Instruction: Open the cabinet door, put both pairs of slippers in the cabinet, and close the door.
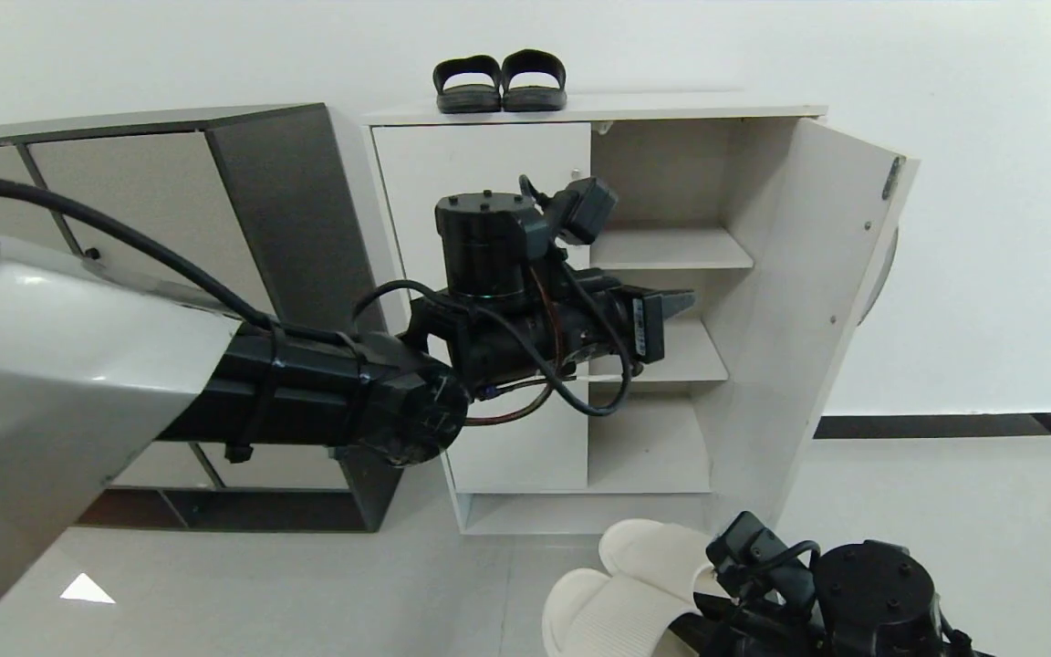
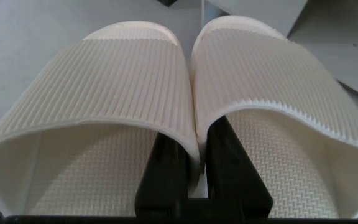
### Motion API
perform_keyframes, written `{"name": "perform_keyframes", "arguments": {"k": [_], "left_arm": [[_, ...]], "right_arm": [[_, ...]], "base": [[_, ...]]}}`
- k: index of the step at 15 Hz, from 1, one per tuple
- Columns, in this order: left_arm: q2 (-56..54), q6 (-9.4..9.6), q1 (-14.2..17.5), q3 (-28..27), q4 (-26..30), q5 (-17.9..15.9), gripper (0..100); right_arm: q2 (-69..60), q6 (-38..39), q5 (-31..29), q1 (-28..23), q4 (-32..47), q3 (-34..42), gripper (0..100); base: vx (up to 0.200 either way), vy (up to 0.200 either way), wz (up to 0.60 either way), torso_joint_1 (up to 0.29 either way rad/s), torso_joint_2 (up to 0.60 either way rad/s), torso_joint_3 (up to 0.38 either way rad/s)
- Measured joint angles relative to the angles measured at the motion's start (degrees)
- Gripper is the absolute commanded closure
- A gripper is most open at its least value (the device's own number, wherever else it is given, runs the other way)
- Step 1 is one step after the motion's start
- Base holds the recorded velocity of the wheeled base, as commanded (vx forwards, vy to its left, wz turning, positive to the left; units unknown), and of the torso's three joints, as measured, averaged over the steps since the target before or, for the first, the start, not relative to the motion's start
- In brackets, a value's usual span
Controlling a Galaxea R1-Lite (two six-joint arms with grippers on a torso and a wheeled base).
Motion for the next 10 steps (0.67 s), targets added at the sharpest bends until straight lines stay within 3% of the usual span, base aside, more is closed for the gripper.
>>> {"name": "perform_keyframes", "arguments": {"k": [2,4,7,10], "left_arm": [[-5.5,0.06,1.8,8.5,-0.3,3.8,100],[-14.7,0.5,3.3,21.2,-0.1,10.6,100],[-33.6,4.96,4.6,40.7,0.2,24.6,100],[-57.4,8.68,7.9,56.1,6.8,33.6,100]], "right_arm": [[0.4,0.1,-2.4,-2.1,0.0,-1.8,100],[1.4,0.2,-7.6,-5.2,0.1,-5.0,100],[4.4,0.2,-16.1,-8.2,0.2,-11.0,100],[7.3,0.6,-20.9,-9.6,3.9,-15.9,100]], "base": [[0.0,0.0,0.0,0.0,0.0,0.0],[0.0,0.0,0.0,0.0,0.0,0.0],[0.0,0.0,0.0,0.0,0.0,0.0],[0.0,0.0,0.0,0.0,0.0,0.0]]}}
